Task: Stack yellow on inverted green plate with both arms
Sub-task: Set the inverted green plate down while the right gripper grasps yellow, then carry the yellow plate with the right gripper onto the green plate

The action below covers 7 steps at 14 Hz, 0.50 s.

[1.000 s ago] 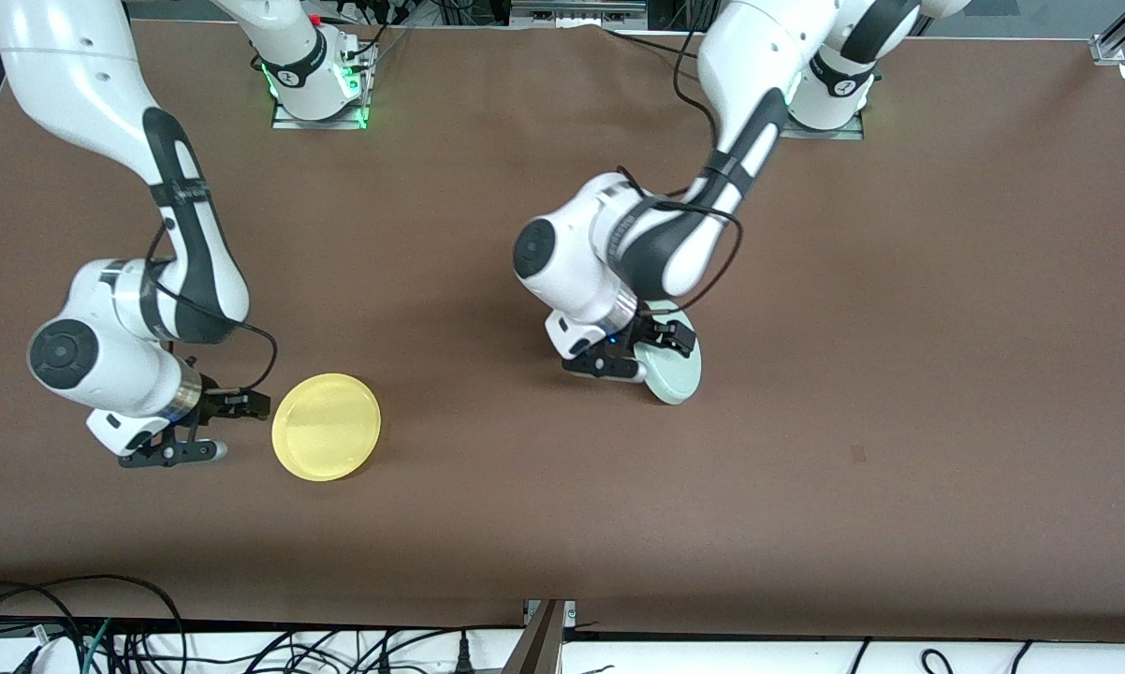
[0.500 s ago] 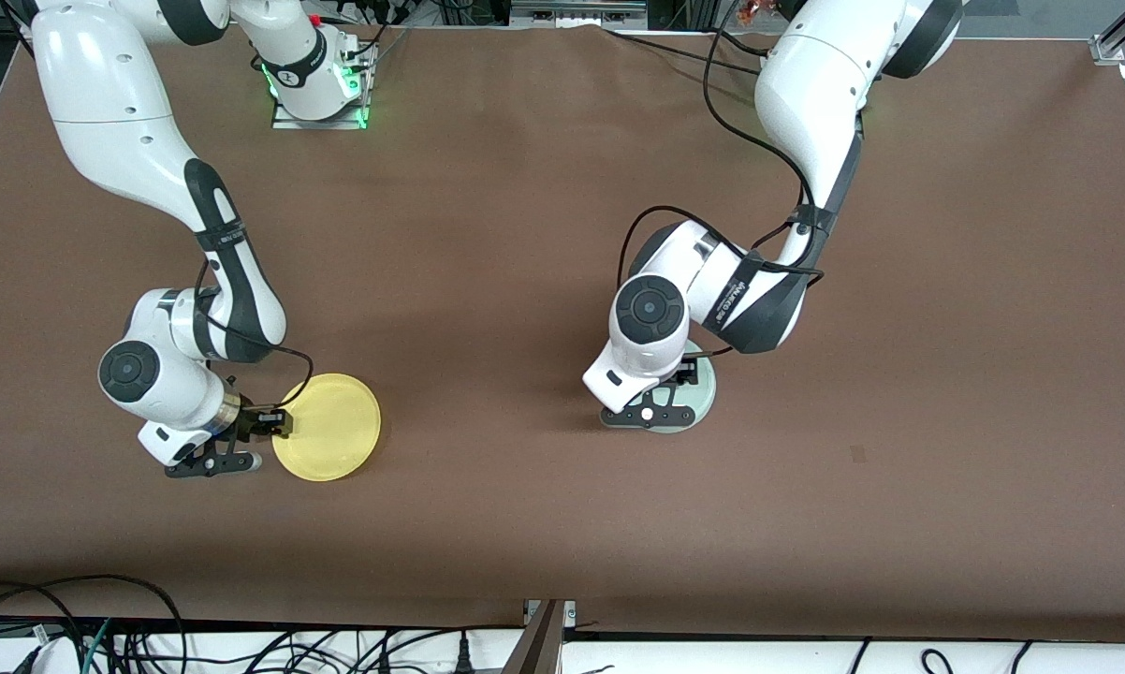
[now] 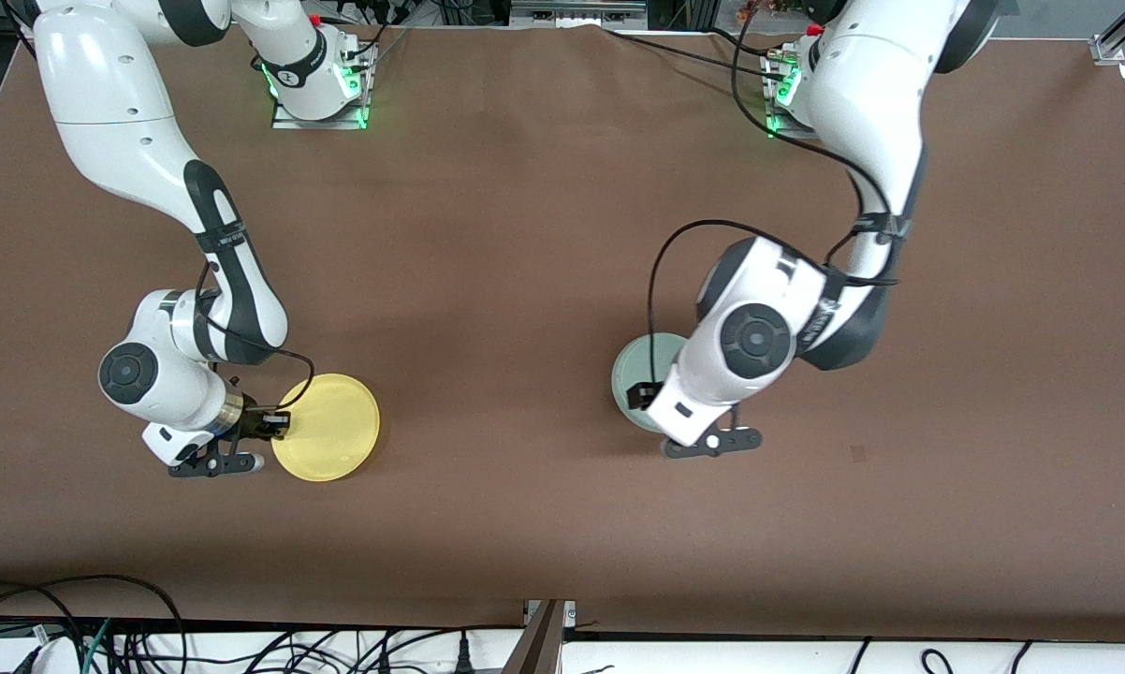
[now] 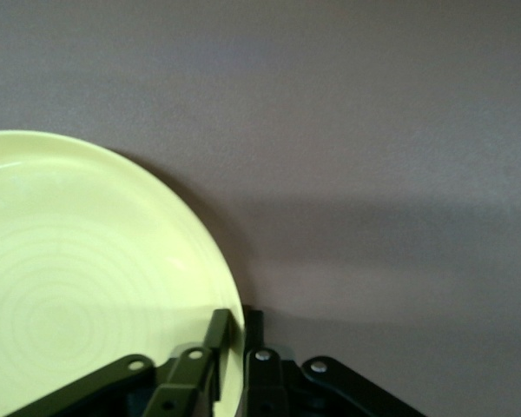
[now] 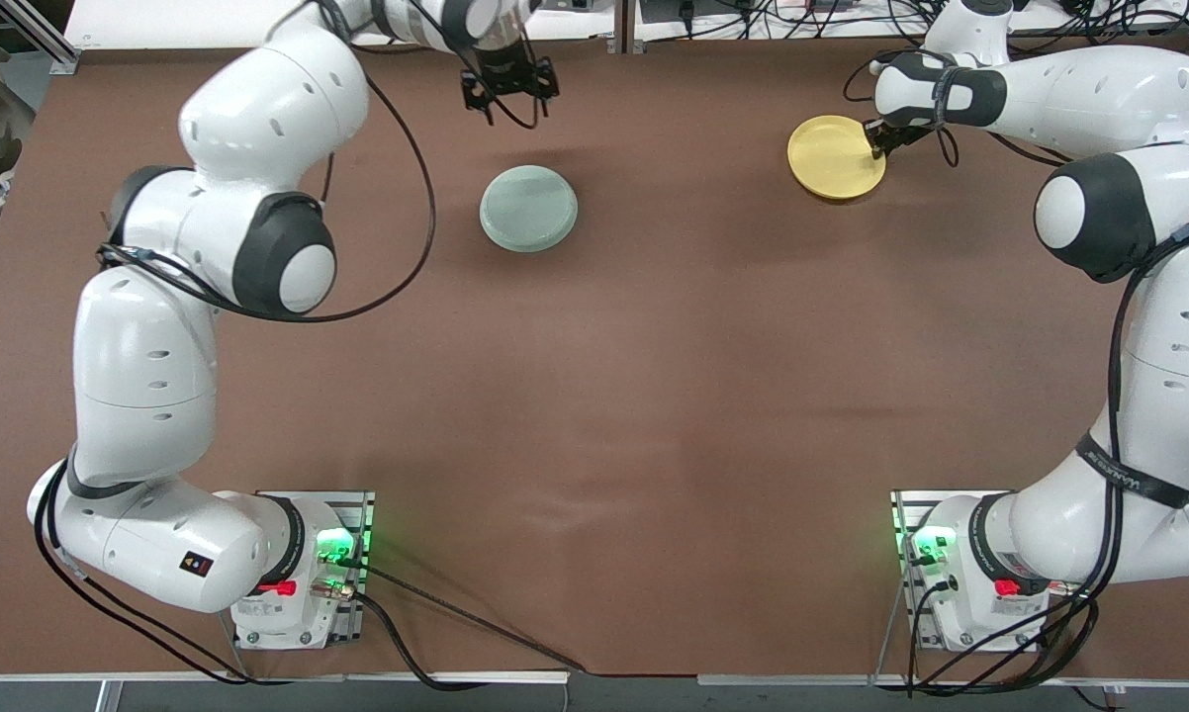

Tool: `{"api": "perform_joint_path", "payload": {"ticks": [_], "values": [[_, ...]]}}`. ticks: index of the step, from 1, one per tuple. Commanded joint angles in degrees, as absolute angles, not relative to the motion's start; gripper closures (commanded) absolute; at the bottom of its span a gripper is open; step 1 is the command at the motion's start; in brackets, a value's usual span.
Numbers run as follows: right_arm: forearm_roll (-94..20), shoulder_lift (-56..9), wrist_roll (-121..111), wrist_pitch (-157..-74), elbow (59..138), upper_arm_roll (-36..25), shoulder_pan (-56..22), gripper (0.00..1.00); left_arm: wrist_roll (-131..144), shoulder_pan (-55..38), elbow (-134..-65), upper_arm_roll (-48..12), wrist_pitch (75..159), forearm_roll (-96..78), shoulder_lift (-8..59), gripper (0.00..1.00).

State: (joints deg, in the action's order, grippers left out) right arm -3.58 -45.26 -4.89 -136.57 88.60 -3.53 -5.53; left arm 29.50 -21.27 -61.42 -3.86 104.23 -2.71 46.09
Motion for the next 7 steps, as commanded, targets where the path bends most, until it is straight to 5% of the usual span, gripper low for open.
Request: {"api": "perform_joint_path", "payload": {"ticks": [1,7], "values": [[-4.6,-43.9,-5.8,-133.0,88.2,-2.8,-5.1,1.00,18.3,-17.3,-63.8,-4.0,97.0,0.6,40.4,0.00],[-8.4,-41.1,-3.0,-123.1,83.0,0.8,-5.5,1.00,-1.7,-10.1,-79.9,-4.2,95.5,7.4,23.4,0.00]]}}
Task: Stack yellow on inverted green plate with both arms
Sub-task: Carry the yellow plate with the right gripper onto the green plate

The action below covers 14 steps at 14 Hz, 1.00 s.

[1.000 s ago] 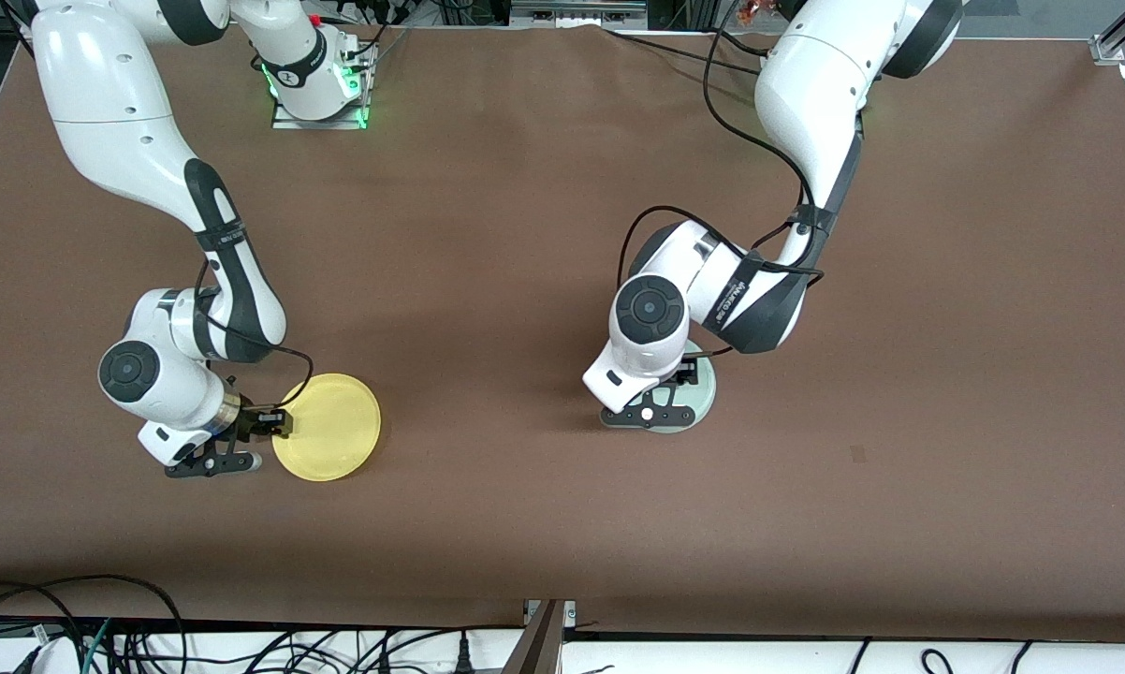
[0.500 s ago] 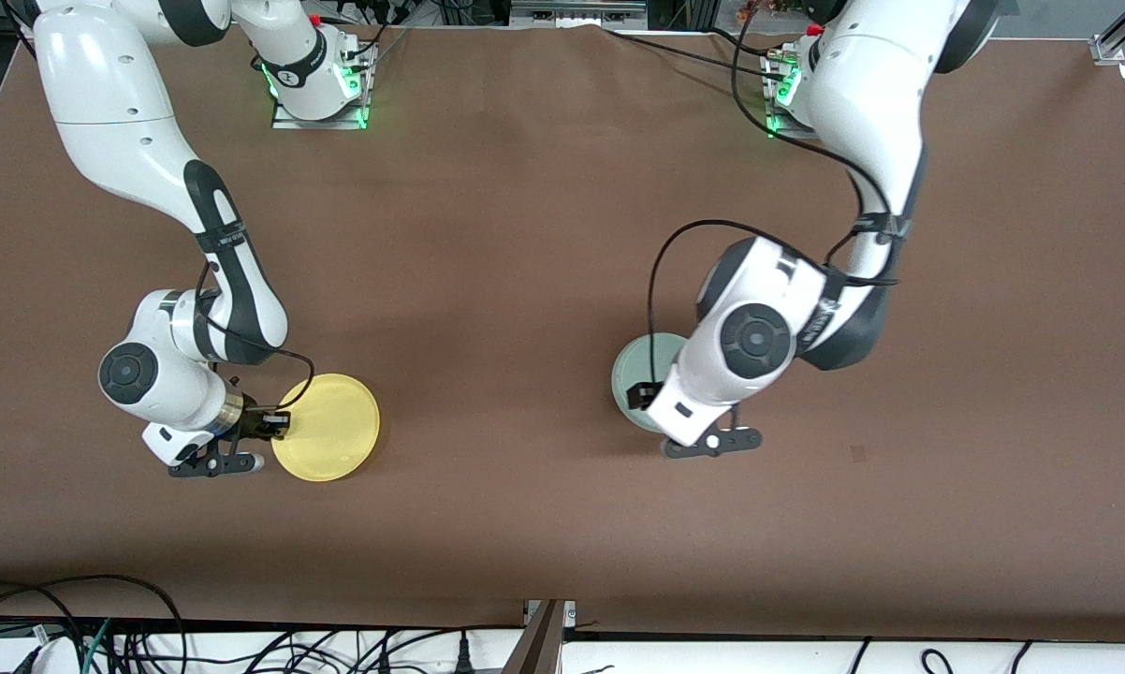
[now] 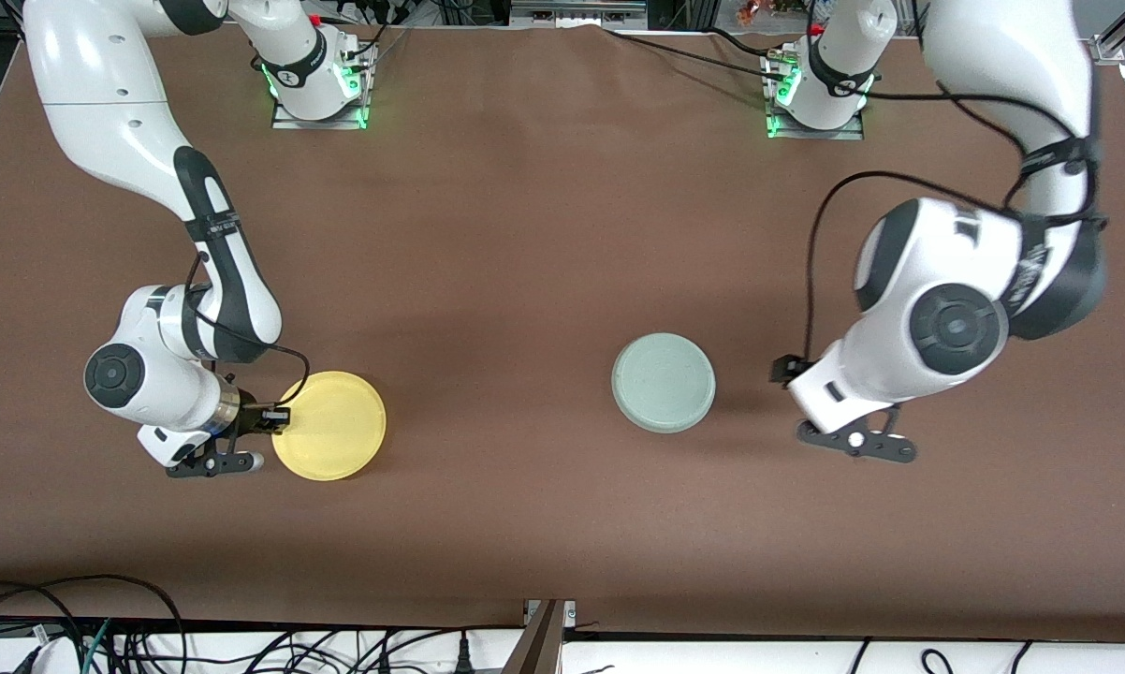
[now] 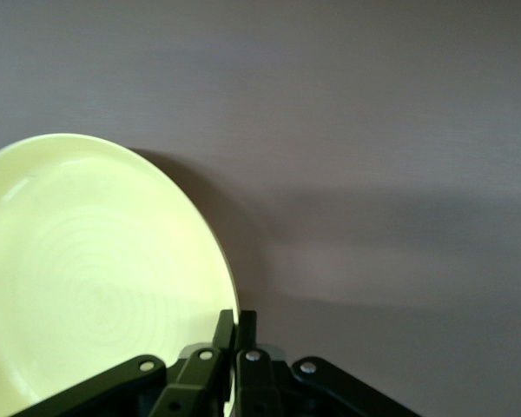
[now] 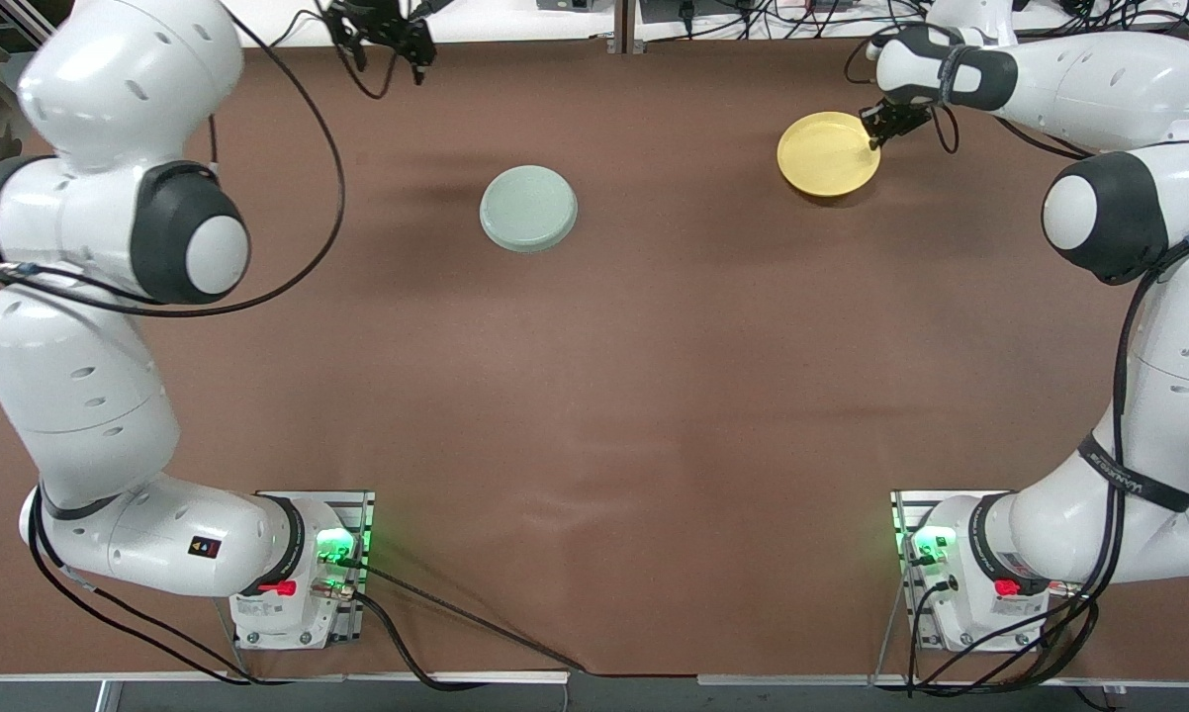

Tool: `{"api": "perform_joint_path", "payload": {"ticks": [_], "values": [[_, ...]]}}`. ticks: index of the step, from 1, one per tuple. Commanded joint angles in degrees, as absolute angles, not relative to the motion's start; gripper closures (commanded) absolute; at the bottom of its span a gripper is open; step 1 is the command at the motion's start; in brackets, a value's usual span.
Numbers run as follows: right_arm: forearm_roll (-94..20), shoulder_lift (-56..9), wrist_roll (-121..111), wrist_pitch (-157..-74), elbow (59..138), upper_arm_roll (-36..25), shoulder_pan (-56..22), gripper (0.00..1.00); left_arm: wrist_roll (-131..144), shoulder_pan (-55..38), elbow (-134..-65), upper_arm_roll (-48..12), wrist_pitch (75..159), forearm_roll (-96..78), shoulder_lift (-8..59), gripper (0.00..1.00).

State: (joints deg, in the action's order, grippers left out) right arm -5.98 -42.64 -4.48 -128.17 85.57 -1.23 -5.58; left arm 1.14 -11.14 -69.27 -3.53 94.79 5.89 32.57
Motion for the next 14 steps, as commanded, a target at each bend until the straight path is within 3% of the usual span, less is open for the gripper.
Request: {"api": "perform_joint_path", "payload": {"ticks": [1,3,4,9,14], "values": [[-10.0,-41.1,-1.2,-120.7,81.2,2.1,-5.8,1.00,-1.7,-9.2,-85.7,-4.3,97.1,7.4,18.8,0.00],[-11.0,-40.9,7.0,-117.6,78.1,5.7,-7.2,1.00,-1.7,-7.9,-99.4,-4.7,104.0,7.3,7.8,0.00],[-11.0,-41.0,12.3,-117.7,77.4,7.5,-8.7,1.00,-1.7,-7.8,-102.6,-4.7,104.4,7.3,4.7,0.00],[-10.8,-43.9,36.8,-126.3,73.9,9.8,-21.4,1.00,-1.8,-4.4,-98.4,-4.1,96.0,6.8,-0.4,0.00],[-9.5,-47.2,57.5,-141.1,74.1,8.7,-36.0,1.00,-1.4,-3.2,-92.8,-4.0,95.4,7.3,0.9,0.00]]}}
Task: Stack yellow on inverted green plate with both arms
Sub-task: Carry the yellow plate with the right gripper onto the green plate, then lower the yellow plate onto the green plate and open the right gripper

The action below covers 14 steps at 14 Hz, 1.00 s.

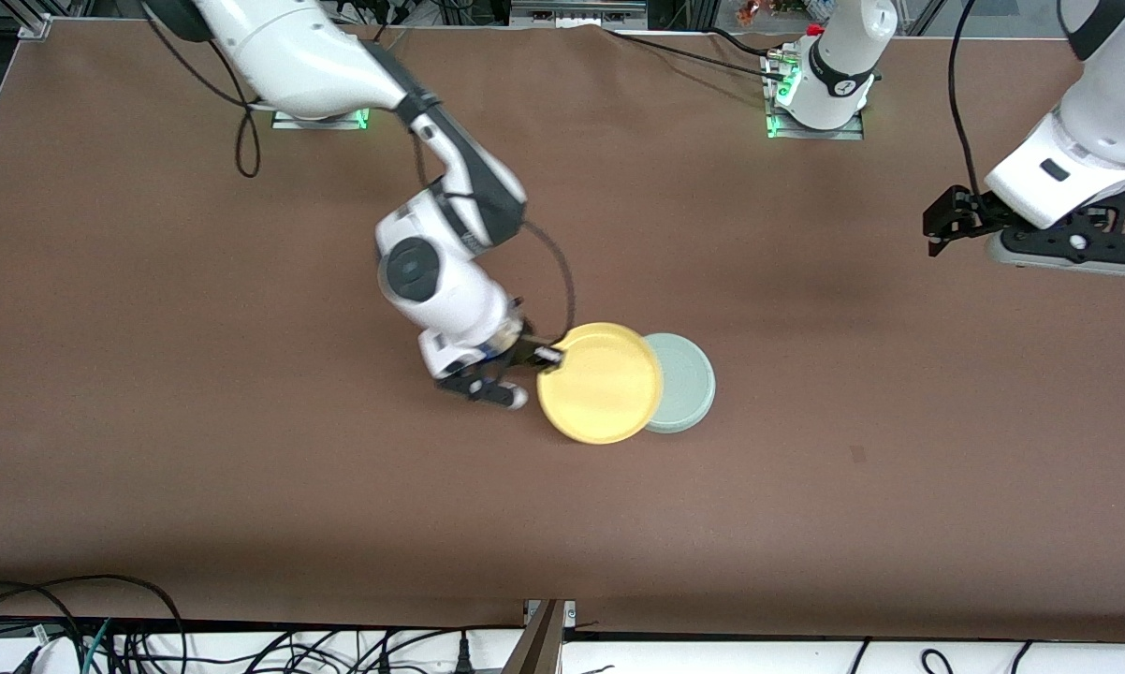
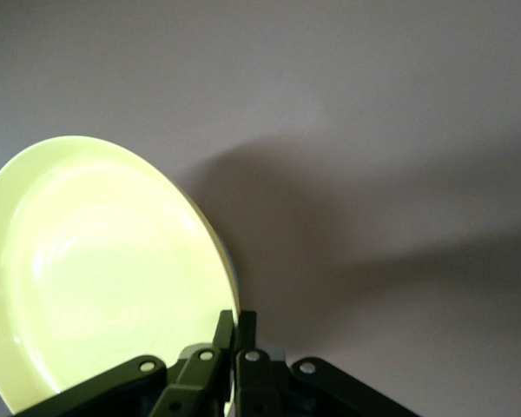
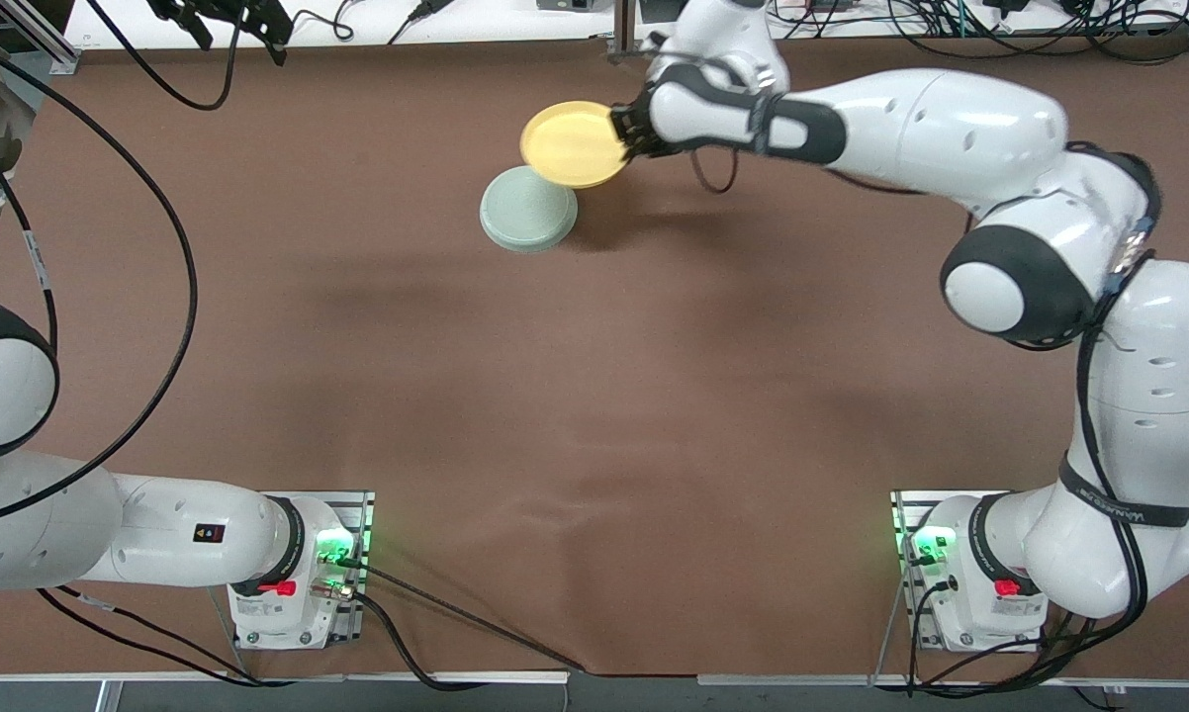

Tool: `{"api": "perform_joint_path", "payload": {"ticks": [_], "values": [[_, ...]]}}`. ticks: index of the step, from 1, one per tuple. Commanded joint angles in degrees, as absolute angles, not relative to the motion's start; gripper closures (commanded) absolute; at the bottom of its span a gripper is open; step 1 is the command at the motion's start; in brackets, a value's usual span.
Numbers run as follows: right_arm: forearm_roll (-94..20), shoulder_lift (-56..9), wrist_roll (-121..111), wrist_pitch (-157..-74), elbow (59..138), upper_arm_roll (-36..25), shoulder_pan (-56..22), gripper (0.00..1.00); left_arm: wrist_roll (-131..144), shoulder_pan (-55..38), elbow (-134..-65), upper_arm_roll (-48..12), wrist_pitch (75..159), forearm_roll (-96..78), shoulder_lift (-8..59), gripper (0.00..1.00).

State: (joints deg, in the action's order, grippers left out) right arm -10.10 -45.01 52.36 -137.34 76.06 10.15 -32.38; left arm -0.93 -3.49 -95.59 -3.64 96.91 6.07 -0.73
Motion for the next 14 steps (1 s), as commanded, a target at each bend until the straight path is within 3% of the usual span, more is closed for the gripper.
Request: {"api": "perform_joint_path", "payload": {"ticks": [1,5,14], "values": [[-8.8,-48.2,59.0,-143.2,74.2,8.4,-37.9,1.00,-1.7,-2.4,-93.4,-4.0,94.6,7.2,0.9,0.00],[-6.2,-53.0,62.9,-149.4,74.3,3.7,-43.8,1.00,-1.1,-1.7,-93.4,-4.1,95.1,6.4,1.9,0.00],[-6.4,-55.7,63.0,-154.2,73.7,3.2,-44.2,1.00,-2.9,0.0,-92.6,-4.7,93.5,6.5,1.8,0.00]]}}
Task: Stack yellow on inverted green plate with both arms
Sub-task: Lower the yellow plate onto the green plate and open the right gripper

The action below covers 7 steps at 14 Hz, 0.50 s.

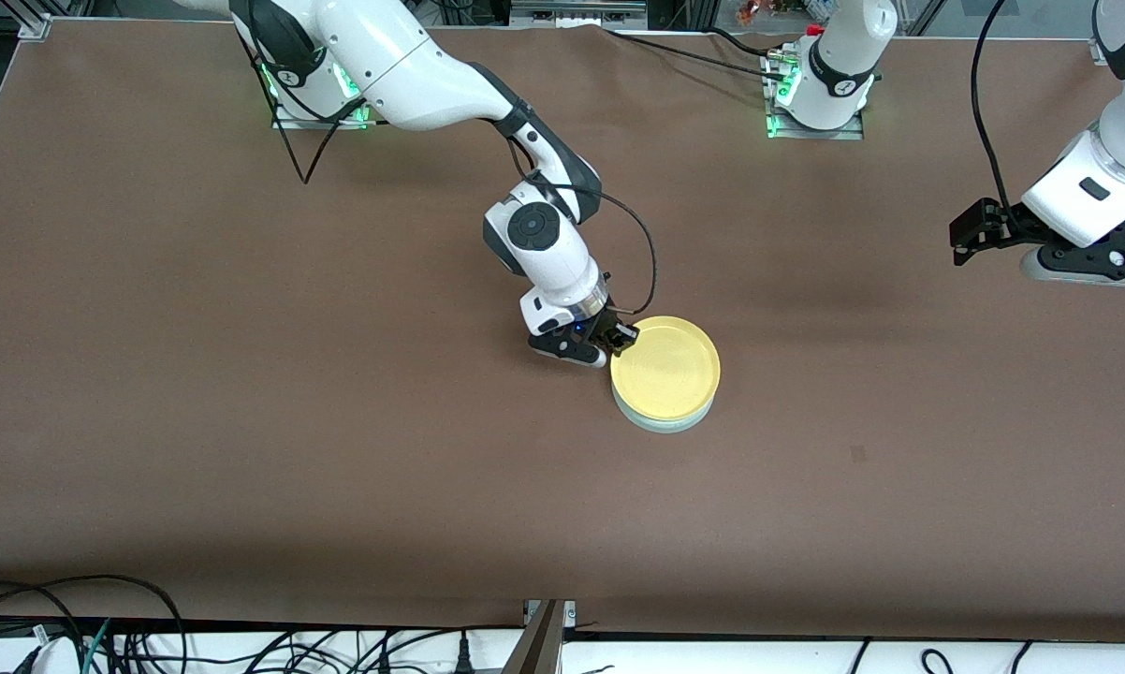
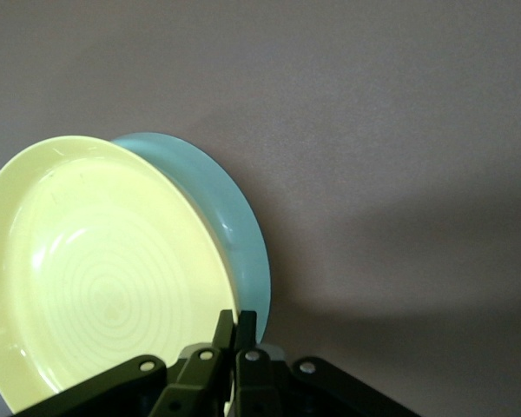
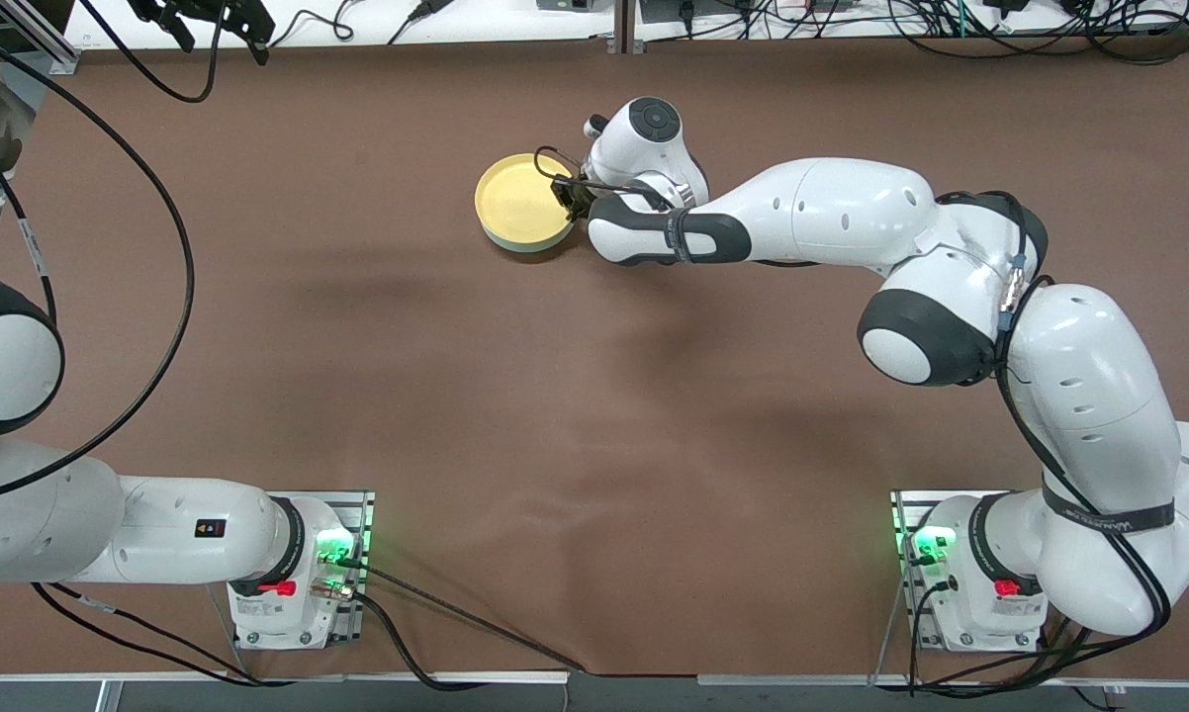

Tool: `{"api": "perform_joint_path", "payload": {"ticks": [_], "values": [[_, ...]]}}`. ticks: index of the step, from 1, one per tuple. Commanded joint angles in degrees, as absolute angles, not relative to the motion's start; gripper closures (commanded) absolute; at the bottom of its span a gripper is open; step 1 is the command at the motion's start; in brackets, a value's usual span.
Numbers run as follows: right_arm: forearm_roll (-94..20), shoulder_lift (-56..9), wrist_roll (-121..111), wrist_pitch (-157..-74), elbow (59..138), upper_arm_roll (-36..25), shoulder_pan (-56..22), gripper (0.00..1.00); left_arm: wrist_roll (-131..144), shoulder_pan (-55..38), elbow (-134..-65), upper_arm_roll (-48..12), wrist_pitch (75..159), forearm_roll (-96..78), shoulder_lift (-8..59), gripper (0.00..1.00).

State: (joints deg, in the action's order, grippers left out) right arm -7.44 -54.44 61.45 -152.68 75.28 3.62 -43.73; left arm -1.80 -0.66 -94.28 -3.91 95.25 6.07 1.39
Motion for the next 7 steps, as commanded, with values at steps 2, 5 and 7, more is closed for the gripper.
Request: {"api": "perform_joint_path", "payload": {"ticks": [2,5,7], "values": [[-6.4,-56.9,63.0,-156.4,73.7,3.2,-44.2,1.00,-2.8,0.0,-92.6,-4.6,93.5,6.5,1.8,0.00],[-6.3,-57.7,62.9,-157.9,73.7,3.1,-44.5,1.00,-2.8,0.0,-92.6,-4.6,93.5,6.5,1.8,0.00],[-6.3,-57.0,62.9,-157.7,73.7,1.9,-44.6,0.01,-2.8,0.0,-92.7,-4.6,93.5,6.5,1.8,0.00]]}}
